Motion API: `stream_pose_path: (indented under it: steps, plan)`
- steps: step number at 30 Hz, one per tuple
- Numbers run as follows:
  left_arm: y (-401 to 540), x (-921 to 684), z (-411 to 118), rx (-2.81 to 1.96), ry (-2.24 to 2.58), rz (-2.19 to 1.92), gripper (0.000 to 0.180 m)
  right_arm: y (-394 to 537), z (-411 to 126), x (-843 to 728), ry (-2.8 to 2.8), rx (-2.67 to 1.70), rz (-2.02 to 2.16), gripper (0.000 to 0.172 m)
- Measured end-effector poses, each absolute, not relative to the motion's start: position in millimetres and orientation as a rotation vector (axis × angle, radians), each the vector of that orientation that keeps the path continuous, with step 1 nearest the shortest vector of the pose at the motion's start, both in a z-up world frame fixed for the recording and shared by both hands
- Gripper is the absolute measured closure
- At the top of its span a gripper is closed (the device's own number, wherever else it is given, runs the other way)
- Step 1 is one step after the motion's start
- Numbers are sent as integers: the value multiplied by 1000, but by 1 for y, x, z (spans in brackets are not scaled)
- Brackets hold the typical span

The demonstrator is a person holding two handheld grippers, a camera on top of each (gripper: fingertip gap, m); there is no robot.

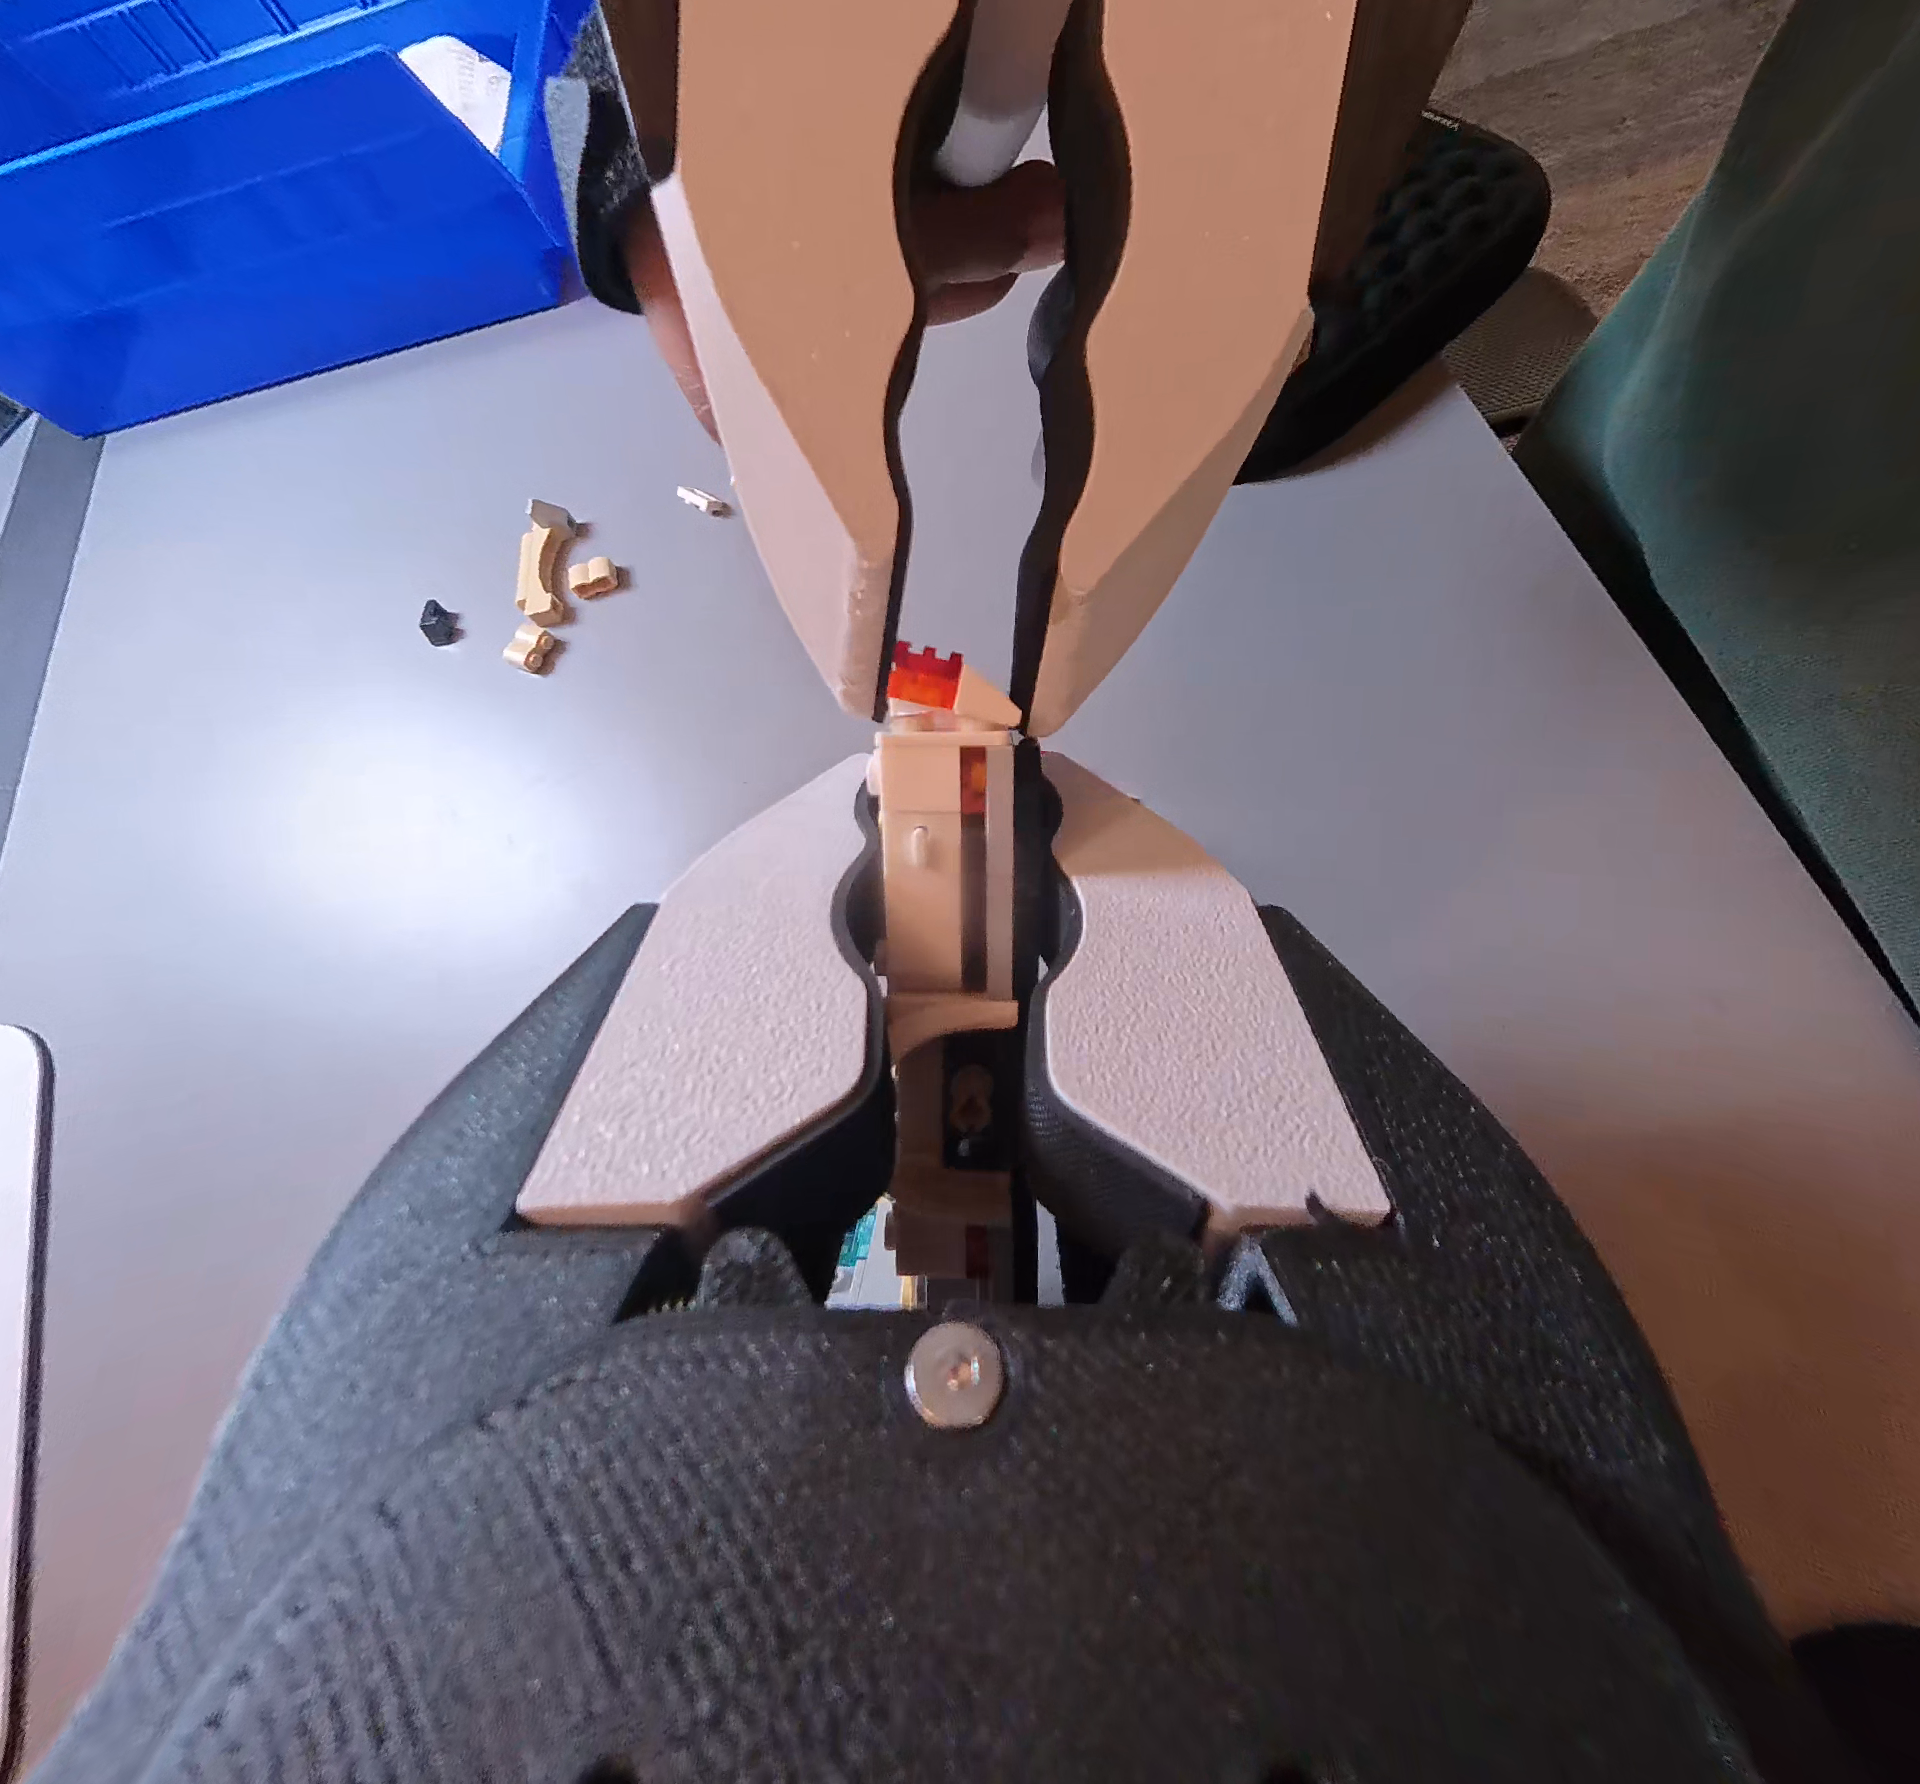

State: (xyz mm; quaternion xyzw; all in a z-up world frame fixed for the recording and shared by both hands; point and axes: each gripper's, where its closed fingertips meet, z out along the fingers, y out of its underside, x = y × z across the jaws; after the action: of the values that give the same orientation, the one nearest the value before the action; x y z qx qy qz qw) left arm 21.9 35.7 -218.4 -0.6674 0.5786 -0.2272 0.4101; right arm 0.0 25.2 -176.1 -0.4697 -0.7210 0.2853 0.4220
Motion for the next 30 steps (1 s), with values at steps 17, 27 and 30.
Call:
stream_pose_path:
  steps: [17, 27, 30]
  plan:
    - [112, -4, -281, -1442, 1633, 399, 151, 71, -231, 48, -1594, -1405, 762, 155]
    - [72, -31, -296, -1684, 1644, 229, 130, 67, -255, 46, -1624, -1398, 799, 156]
    - [52, -35, -296, -1766, 1595, 46, 118, 64, -259, 45, -1642, -1347, 747, 156]
